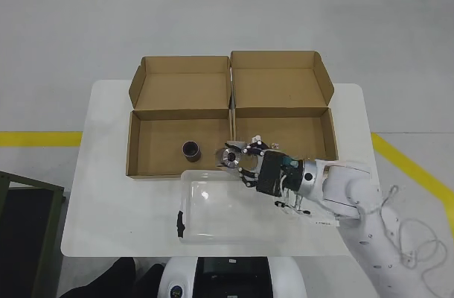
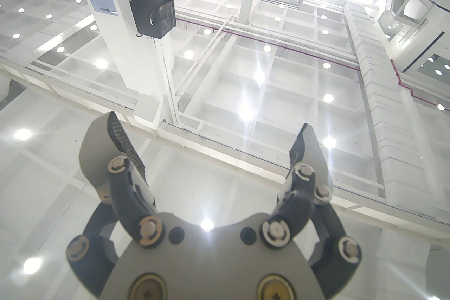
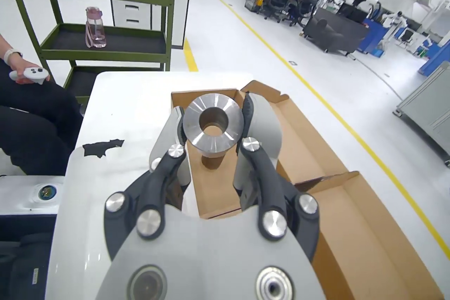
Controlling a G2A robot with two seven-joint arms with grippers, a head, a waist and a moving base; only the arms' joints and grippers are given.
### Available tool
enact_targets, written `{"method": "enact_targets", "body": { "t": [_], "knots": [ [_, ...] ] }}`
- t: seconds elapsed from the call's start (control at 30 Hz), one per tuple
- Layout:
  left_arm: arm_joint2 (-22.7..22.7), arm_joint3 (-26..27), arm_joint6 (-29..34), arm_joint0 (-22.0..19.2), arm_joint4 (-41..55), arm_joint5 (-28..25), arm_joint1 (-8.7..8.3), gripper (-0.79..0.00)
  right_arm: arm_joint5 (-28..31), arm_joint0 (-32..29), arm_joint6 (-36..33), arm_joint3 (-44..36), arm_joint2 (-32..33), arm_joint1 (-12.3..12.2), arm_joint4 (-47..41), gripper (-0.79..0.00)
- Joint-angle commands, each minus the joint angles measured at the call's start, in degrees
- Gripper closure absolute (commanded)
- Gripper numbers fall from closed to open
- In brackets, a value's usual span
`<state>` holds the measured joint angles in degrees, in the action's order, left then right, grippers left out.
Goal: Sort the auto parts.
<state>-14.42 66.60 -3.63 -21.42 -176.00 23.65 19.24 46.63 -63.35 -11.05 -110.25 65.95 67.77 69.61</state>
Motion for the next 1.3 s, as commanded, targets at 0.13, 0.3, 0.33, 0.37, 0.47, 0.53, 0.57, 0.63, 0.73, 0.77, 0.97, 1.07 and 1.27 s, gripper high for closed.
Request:
{"method": "enact_targets", "body": {
  "t": [0.13, 0.3, 0.33, 0.37, 0.47, 0.53, 0.57, 0.63, 0.73, 0.77, 0.97, 1.07, 1.27],
  "knots": [
    [0.00, 0.00, 0.00, 0.00, 0.00, 0.00, 0.00, -0.785, -1.50, 2.96, -1.24, 5.63, -3.96, 0.57, 1.71, 0.000],
    [0.00, 0.00, 0.00, 0.00, 0.00, 0.00, 0.00, -0.785, -2.94, 6.30, -3.33, 9.77, -6.96, 1.21, 2.54, 0.000],
    [0.00, 0.00, 0.00, 0.00, 0.00, 0.00, 0.00, -0.785, -3.29, 7.02, -3.62, 10.57, -7.55, 1.38, 2.36, 0.000],
    [0.00, 0.00, 0.00, 0.00, 0.00, 0.00, 0.00, -0.785, -3.53, 7.78, -4.08, 11.31, -8.18, 1.54, 2.35, 0.000],
    [0.00, 0.00, 0.00, 0.00, 0.00, 0.00, 0.00, -0.785, -4.40, 10.10, -5.46, 13.59, -10.13, 2.10, 2.09, 0.000],
    [0.00, 0.00, 0.00, 0.00, 0.00, 0.00, 0.00, -0.785, -4.97, 11.42, -6.15, 14.92, -11.20, 2.45, 1.93, 0.000],
    [0.00, 0.00, 0.00, 0.00, 0.00, 0.00, 0.00, -0.785, -5.40, 12.42, -6.63, 16.05, -12.08, 2.74, 1.75, 0.000],
    [0.00, 0.00, 0.00, 0.00, 0.00, 0.00, 0.00, -0.785, -6.09, 13.94, -7.41, 17.60, -13.45, 3.21, 1.62, 0.000],
    [0.00, 0.00, 0.00, 0.00, 0.00, 0.00, 0.00, -0.785, -6.95, 16.22, -8.41, 20.08, -15.54, 3.96, 1.44, 0.000],
    [0.00, 0.00, 0.00, 0.00, 0.00, 0.00, 0.00, -0.785, -7.27, 16.99, -8.78, 21.08, -16.19, 4.23, 1.37, 0.000],
    [0.00, 0.00, 0.00, 0.00, 0.00, 0.00, 0.00, -0.785, -8.97, 20.62, -9.78, 27.01, -19.71, 5.85, -0.09, 0.000],
    [0.00, 0.00, 0.00, 0.00, 0.00, 0.00, 0.00, -0.785, -9.59, 22.19, -10.66, 29.55, -21.12, 6.58, -0.37, 0.000],
    [0.00, 0.00, 0.00, 0.00, 0.00, 0.00, 0.00, -0.785, -10.11, 24.87, -12.16, 33.48, -23.10, 7.85, -1.10, 0.000]
  ]
}}
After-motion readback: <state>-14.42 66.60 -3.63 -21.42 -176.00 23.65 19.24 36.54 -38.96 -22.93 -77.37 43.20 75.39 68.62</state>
